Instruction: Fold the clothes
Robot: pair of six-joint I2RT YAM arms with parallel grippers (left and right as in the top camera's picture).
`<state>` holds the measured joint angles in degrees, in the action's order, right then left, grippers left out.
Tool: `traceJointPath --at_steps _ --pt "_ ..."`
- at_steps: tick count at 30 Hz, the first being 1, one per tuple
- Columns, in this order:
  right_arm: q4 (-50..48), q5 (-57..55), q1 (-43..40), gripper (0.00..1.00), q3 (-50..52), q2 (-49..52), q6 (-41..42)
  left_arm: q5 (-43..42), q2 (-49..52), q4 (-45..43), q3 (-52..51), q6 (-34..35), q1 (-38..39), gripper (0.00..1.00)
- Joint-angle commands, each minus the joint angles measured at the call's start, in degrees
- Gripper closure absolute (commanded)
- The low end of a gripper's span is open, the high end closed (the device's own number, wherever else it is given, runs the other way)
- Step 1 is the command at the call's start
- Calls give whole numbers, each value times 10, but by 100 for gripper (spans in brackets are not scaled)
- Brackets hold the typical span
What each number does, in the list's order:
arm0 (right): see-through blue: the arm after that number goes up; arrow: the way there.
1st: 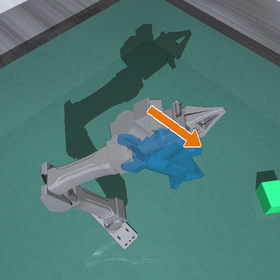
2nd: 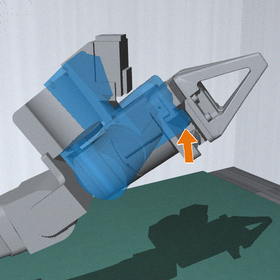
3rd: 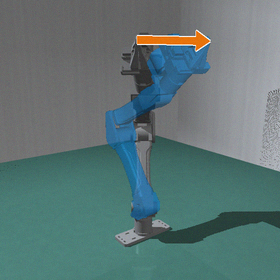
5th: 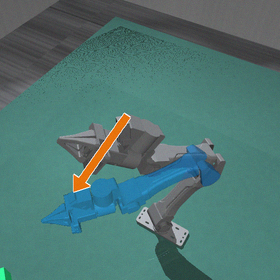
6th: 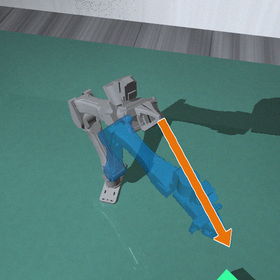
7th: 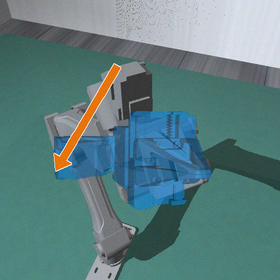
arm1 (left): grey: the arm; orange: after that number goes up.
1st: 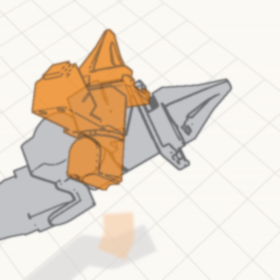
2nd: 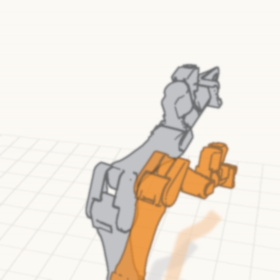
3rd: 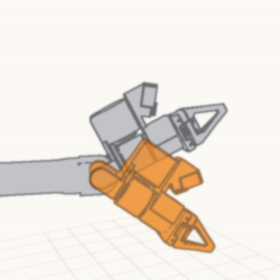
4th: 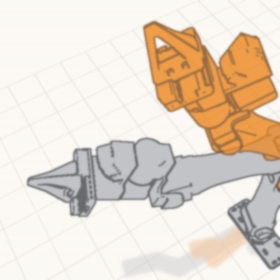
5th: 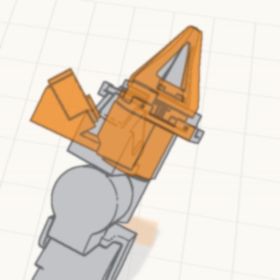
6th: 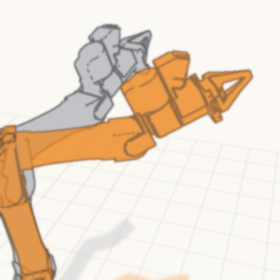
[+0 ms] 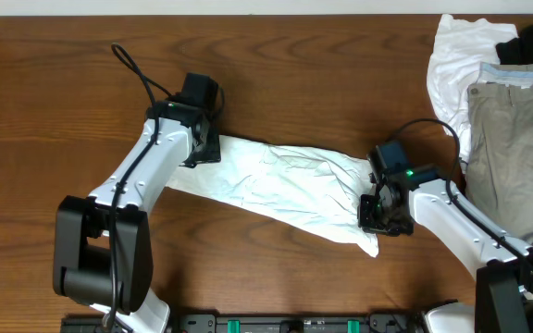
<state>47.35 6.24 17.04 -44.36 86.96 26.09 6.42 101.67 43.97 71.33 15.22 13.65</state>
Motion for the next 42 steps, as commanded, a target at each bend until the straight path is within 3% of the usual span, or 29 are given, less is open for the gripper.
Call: traceJointPath --at_steps 1,6,10,23,37,42 --pt "-16 2 -4 79 15 4 -4 2 0 4 9 5 0 39" --pt "-30 5 -4 82 25 4 -4 2 0 4 9 5 0 39" --pt "-41 11 -4 99 23 3 -4 2 0 4 9 5 0 39" --pt "-101 7 -3 94 -67 -40 -75 2 0 4 9 5 0 39" --pt "-159 -32 -4 96 -64 116 -79 3 0 5 9 5 0 39" --pt "-155 -33 -4 94 -71 101 -79 3 0 6 9 5 0 39"
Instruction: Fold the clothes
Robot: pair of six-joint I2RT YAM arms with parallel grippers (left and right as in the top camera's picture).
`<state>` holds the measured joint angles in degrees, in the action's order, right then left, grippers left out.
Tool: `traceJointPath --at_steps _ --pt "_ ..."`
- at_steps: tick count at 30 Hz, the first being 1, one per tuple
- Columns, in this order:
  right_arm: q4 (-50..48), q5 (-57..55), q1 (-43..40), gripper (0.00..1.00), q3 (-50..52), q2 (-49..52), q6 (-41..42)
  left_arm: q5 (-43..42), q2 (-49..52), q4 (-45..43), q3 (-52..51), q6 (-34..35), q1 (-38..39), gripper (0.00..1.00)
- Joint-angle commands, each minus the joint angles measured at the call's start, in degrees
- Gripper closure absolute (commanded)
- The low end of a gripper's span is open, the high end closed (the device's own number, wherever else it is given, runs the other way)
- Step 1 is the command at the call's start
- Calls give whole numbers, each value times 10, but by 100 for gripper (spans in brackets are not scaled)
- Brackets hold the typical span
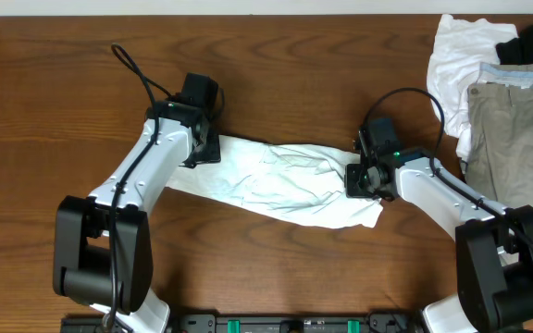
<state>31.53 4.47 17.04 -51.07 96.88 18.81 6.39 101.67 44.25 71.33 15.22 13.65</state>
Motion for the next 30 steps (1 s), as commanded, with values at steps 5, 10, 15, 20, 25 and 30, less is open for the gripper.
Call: traceJointPath --at_steps 5,10,15,20,25,30 --pt "42 -17 -4 93 -38 -64 -9 3 0 3 9 5 0 39" --pt "82 -54 -4 91 -75 -139 -9 3 0 3 9 5 0 39" --pt "143 -61 -4 90 -78 -180 9 3 0 3 9 5 0 39" --pt "215 -29 -1 91 -73 -180 8 3 0 3 9 5 0 39" --pt "311 36 0 90 -72 -179 -22 3 0 3 9 5 0 39" --pt "384 23 0 82 -72 -179 -22 3 0 3 9 5 0 39"
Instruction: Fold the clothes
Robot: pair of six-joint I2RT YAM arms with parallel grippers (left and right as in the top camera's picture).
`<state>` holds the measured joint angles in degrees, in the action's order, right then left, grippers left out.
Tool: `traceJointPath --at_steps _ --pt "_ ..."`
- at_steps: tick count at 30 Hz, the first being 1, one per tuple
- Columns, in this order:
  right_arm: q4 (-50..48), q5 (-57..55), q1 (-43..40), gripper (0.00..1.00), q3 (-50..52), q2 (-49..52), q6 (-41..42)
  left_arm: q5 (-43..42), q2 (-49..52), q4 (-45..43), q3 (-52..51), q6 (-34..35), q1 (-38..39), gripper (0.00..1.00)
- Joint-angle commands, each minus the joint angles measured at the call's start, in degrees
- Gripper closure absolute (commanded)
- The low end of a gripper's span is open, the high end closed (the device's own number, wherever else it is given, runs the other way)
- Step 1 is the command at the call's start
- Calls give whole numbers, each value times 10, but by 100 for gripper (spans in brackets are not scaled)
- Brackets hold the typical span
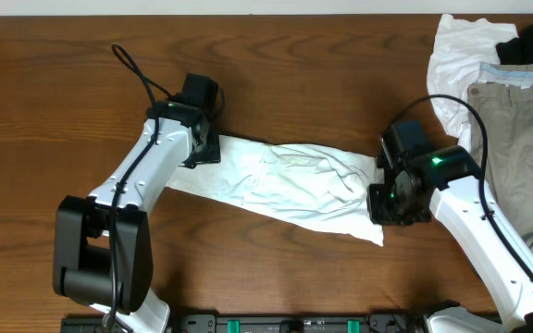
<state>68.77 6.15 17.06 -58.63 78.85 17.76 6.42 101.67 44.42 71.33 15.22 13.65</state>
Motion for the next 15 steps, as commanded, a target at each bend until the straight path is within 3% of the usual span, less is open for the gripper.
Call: traceJointPath --at_steps 1,7,15 --pt "18 0 0 78 3 1 -11 3 0 1 9 5 0 39" --pt "-27 -28 0 72 43 2 -10 3 0 3 9 5 0 39" --pt "-211 -25 0 73 165 10 8 2 0 3 9 5 0 39"
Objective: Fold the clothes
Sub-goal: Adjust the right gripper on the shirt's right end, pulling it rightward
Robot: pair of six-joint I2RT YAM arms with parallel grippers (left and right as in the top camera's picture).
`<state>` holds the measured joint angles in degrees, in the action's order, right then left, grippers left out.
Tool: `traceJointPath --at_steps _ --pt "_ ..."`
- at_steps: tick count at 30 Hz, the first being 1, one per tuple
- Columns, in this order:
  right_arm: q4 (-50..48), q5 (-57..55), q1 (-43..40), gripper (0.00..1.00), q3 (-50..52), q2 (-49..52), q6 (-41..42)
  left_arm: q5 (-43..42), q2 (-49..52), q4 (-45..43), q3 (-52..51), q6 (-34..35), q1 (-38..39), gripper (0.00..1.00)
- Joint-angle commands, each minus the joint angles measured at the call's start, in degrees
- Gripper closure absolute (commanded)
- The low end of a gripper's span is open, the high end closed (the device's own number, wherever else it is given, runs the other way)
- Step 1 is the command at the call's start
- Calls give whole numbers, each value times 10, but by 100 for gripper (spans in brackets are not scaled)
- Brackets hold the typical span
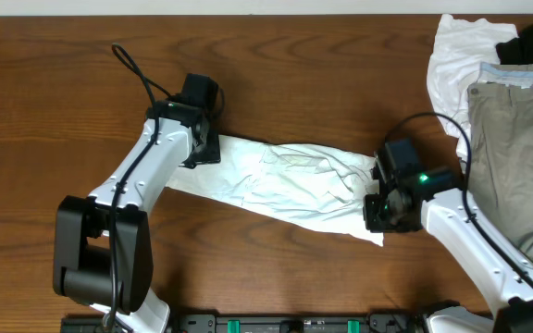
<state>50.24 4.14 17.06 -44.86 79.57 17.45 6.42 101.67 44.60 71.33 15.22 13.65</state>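
Note:
A crumpled white garment (285, 190) lies stretched in a long band across the middle of the wooden table. My left gripper (202, 151) sits on its upper left end, apparently pinching the cloth; the wrist hides its fingers. At the band's right end, near the lower right corner, my right gripper (375, 213) points down into the fabric and seems shut on it. Its fingertips are hidden under the wrist too.
A pile of other clothes fills the right edge: a white shirt (452, 65), khaki trousers (507, 148) and a dark item (530, 42). A black cable (132, 69) trails from the left arm. Bare wood lies above and to the left.
My right gripper has shifted slightly down and to the left along the garment's right end. The garment's outline and the left arm look unchanged.
At first my right gripper was at the garment's lower right corner. Then it sat higher and further left, with the right end bunched inward. Half a second ago it was further right and the cloth was drawn out longer. The left gripper stayed on the left end throughout.

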Motion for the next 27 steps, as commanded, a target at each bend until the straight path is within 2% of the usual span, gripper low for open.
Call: traceJointPath --at_steps 1,7,9,11,12,20,23,27 --pt "-40 -3 0 73 34 3 12 2 0 1 9 5 0 39" --pt "-66 0 0 76 40 3 14 3 0 1 9 5 0 39" --pt "-70 4 0 83 40 3 14 3 0 1 9 5 0 39" --pt "-80 13 0 96 39 3 13 2 0 1 9 5 0 39" --pt "-86 15 0 99 38 2 11 3 0 1 9 5 0 39" --pt "-189 14 0 98 -33 -2 -30 3 0 1 9 5 0 39" --pt "-243 12 -1 96 -38 1 -45 2 0 1 9 5 0 39" --pt "-262 2 -2 96 -38 37 -47 3 0 1 9 5 0 39"
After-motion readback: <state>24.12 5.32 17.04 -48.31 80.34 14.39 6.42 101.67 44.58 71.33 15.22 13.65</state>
